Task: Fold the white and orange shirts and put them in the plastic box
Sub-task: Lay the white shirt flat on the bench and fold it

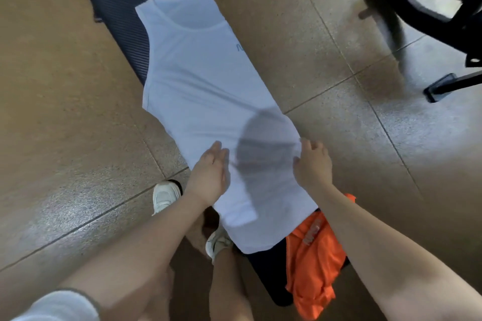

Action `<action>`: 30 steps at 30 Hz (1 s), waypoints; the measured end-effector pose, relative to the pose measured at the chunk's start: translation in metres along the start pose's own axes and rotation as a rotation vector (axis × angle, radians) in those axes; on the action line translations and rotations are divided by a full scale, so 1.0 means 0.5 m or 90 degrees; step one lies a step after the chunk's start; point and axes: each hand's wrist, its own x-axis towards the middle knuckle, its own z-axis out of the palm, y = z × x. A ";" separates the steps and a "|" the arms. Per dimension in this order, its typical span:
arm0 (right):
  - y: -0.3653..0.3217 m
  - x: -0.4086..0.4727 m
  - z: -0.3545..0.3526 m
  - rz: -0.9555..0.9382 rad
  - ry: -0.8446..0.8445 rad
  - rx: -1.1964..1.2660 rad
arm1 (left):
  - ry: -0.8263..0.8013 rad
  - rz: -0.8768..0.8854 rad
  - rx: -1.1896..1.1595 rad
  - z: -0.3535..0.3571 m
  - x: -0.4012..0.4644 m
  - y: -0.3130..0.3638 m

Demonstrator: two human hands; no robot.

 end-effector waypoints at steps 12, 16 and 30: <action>-0.198 -0.076 0.210 -0.265 0.027 0.016 | 0.200 -0.471 -0.827 -0.009 0.073 -0.193; -0.206 -0.059 0.241 -0.236 0.098 -0.015 | 0.139 -0.460 -0.963 0.043 0.093 -0.241; -0.202 -0.177 0.233 -0.141 -0.012 0.066 | -0.211 -0.358 -0.999 0.087 -0.220 -0.224</action>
